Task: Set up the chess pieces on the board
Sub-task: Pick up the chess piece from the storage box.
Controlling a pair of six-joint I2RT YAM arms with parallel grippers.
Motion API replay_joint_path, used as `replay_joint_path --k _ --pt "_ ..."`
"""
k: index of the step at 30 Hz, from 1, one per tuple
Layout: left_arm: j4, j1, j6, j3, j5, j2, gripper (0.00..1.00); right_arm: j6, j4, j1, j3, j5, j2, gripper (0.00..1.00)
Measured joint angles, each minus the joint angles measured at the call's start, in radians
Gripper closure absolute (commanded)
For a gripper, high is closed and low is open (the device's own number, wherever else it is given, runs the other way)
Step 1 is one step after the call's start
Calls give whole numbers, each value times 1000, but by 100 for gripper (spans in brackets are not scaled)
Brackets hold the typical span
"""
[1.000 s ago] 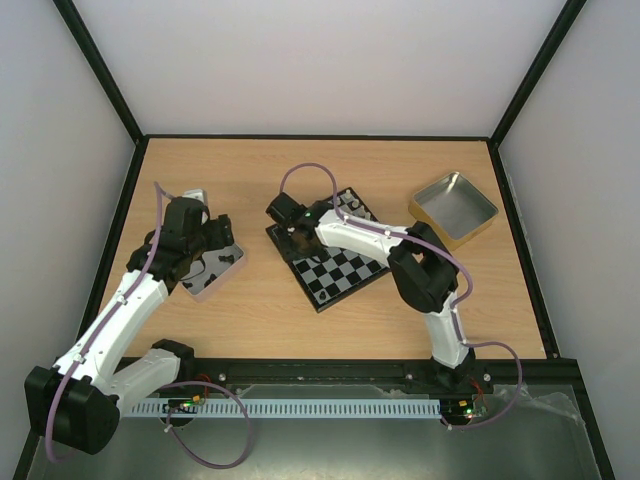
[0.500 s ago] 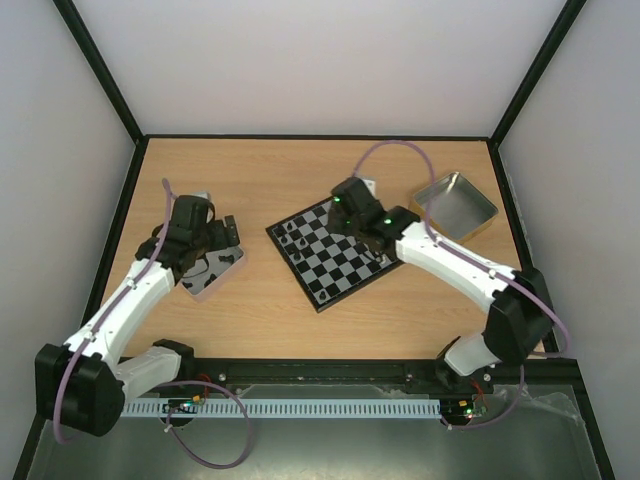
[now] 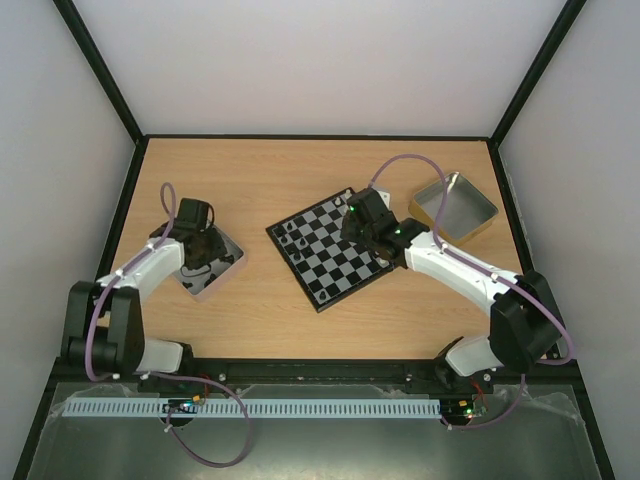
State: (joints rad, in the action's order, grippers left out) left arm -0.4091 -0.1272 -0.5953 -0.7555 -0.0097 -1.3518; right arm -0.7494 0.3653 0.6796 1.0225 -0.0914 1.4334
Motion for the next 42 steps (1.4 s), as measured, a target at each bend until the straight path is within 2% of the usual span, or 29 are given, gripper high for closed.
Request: replay_joint_path --k 10,13,21,31,34,39,42 --pt "83 22 -126 20 67 -127 54 1 -34 -2 -18 27 0 45" --pt "110 28 -156 27 77 -151 57 1 -35 -2 -23 32 1 45" --pt "180 31 -192 25 87 -184 80 0 -38 -2 -24 32 1 46" --pt "188 32 -190 27 70 -184 83 -1 -42 -2 -33 35 1 46" --pt "187 32 -190 36 59 -171 81 -3 -42 -2 -35 39 1 46" --pt "182 32 -195 44 50 -137 61 -5 -44 -2 -37 45 1 46" --pt "173 32 -194 45 58 -126 56 -8 -46 -2 -39 50 1 46"
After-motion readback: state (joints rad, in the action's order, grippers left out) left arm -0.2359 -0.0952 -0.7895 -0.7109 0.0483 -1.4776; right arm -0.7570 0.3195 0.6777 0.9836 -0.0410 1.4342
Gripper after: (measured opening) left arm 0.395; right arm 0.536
